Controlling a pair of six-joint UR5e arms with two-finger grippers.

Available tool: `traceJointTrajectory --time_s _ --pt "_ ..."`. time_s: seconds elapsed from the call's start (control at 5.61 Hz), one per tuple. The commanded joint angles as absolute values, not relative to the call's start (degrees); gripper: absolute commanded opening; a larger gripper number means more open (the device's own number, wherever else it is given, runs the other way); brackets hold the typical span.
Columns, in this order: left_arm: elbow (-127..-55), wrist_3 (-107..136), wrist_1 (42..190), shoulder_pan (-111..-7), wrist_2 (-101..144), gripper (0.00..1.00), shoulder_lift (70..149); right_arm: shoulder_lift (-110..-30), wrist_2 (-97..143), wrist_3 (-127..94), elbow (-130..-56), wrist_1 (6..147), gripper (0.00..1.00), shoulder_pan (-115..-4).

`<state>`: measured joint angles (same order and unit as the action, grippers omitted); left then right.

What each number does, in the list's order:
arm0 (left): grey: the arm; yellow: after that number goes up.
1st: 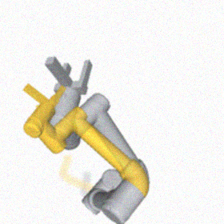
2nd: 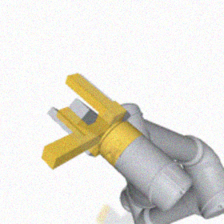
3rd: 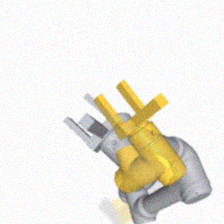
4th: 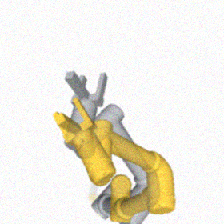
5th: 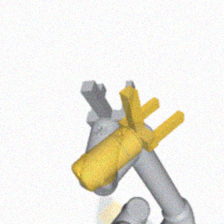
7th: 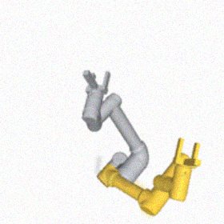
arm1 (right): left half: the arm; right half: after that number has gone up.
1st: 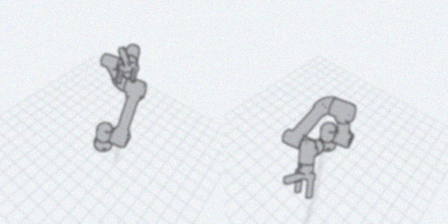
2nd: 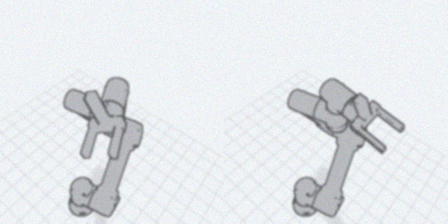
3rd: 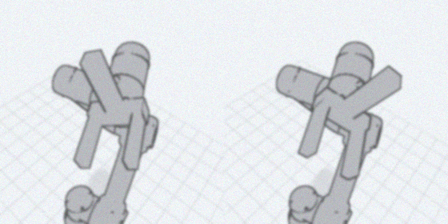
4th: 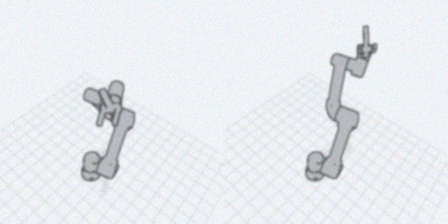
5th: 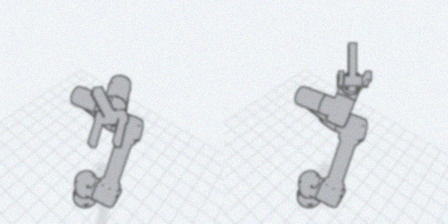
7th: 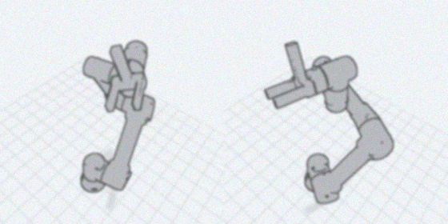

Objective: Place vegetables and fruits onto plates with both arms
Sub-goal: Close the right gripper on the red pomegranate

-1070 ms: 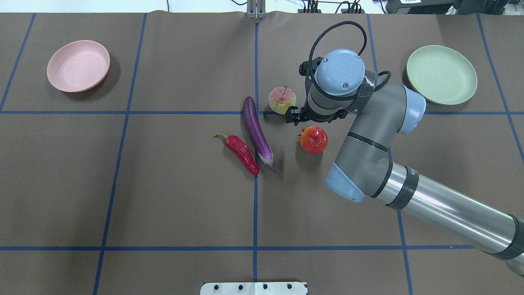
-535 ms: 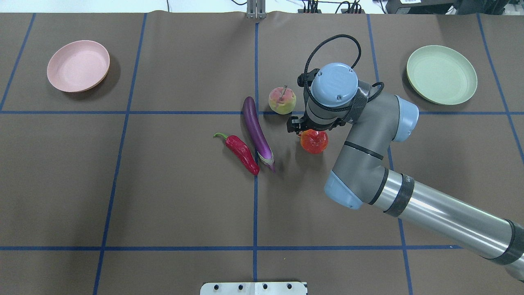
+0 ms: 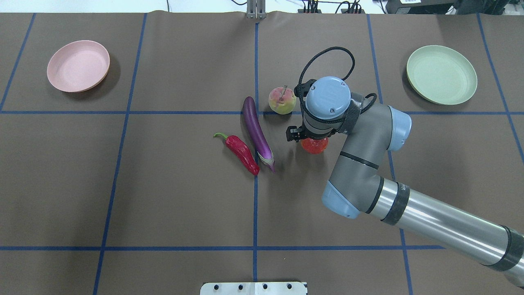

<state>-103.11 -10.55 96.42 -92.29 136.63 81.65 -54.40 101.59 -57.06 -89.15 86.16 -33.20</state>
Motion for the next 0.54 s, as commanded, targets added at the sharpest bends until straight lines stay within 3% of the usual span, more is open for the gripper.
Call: traceJointTrajectory --time_s 0.0,0.36 --pt "-103.27 -10.55 96.50 -92.29 136.67 1.00 81.65 -54.49 101.25 -57.04 -89.21 86.13 0.01 -33.05" --pt "-103.71 -10.55 96.59 -92.37 138.33 1.00 81.56 -54.41 101.51 -57.04 -91.65 86.13 0.00 -34.09"
